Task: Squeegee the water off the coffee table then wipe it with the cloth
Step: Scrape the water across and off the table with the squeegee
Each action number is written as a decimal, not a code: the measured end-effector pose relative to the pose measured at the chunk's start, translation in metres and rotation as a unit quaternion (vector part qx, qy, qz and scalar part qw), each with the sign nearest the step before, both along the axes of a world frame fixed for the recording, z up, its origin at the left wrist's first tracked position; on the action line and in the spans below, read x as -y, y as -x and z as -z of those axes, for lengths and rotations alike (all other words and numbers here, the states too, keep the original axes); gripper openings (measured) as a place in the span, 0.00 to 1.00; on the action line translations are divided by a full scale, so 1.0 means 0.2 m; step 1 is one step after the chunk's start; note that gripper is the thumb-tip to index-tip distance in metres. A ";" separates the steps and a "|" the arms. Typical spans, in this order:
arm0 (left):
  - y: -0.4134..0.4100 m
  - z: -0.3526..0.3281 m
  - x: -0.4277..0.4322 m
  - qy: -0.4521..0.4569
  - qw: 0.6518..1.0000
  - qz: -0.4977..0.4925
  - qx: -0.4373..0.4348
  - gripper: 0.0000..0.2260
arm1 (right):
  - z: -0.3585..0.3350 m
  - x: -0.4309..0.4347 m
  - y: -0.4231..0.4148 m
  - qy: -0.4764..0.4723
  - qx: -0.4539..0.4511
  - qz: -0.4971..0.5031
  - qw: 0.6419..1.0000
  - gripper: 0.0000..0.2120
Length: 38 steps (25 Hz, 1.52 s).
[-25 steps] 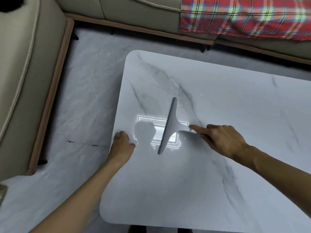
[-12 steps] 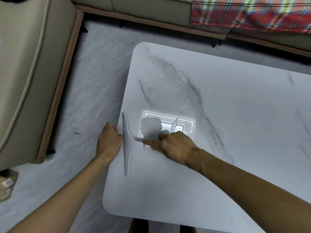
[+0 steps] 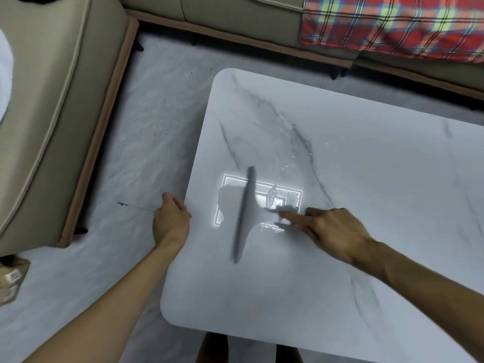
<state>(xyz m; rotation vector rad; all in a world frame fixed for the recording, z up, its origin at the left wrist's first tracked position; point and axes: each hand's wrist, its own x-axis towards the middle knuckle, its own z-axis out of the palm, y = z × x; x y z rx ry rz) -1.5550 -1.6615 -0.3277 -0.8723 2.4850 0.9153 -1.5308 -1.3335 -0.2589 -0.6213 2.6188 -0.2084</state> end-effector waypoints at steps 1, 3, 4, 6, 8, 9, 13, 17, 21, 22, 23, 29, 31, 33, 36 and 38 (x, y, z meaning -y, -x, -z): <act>-0.01 -0.01 0.02 0.004 1.000 -0.017 -0.002 0.05 | 0.03 0.14 0.00 0.036 0.032 -0.020 0.999 0.20; -0.04 -0.02 0.07 -0.002 0.999 -0.034 0.000 0.06 | 0.12 0.47 -0.01 0.060 0.082 -0.074 0.992 0.19; -0.05 -0.02 0.10 -0.006 0.999 -0.033 0.009 0.06 | 0.16 0.61 -0.03 0.058 0.084 -0.108 0.989 0.19; -0.10 -0.01 0.14 -0.006 0.999 -0.018 0.035 0.06 | 0.21 0.76 -0.04 0.042 0.076 -0.146 0.985 0.18; -0.15 0.01 0.15 -0.024 0.998 0.003 0.060 0.07 | 0.23 0.71 -0.03 0.036 0.066 -0.136 0.988 0.19; -0.17 0.03 0.14 -0.039 0.997 0.012 0.072 0.06 | 0.22 0.62 -0.03 0.034 0.068 -0.123 0.990 0.19; -0.23 0.06 0.08 -0.080 0.989 0.037 0.120 0.06 | 0.10 0.12 -0.08 0.014 0.067 -0.029 0.997 0.19; -0.28 0.05 0.05 -0.097 0.985 0.050 0.134 0.07 | -0.04 -0.13 -0.18 -0.075 -0.001 0.010 0.997 0.20; -0.32 0.02 0.11 -0.084 0.992 -0.034 0.091 0.04 | -0.01 0.15 -0.26 0.025 0.006 -0.058 0.998 0.17; -0.35 0.02 0.14 -0.070 0.993 -0.052 0.076 0.03 | 0.04 0.29 -0.28 0.048 0.038 -0.088 0.994 0.17; -0.38 0.01 0.17 -0.050 0.994 -0.066 0.064 0.01 | 0.10 0.44 -0.30 0.062 0.065 -0.118 0.989 0.17; -0.67 0.00 0.23 -0.031 0.987 -0.136 0.082 0.04 | 0.31 0.77 -0.44 0.039 0.038 -0.260 0.964 0.20; -0.77 0.00 0.18 -0.055 0.982 -0.135 0.117 0.05 | 0.30 0.57 -0.41 0.025 0.027 -0.240 0.970 0.20; -0.84 0.00 0.13 -0.075 0.979 -0.133 0.137 0.06 | 0.25 0.29 -0.36 0.004 0.025 -0.193 0.981 0.22; -0.91 -0.03 0.11 -0.077 0.977 -0.166 0.107 0.05 | 0.09 0.01 -0.34 -0.051 -0.001 -0.140 0.989 0.21; -0.92 -0.04 0.14 -0.059 0.977 -0.196 0.058 0.03 | 0.04 0.03 -0.36 -0.043 -0.019 -0.146 0.988 0.22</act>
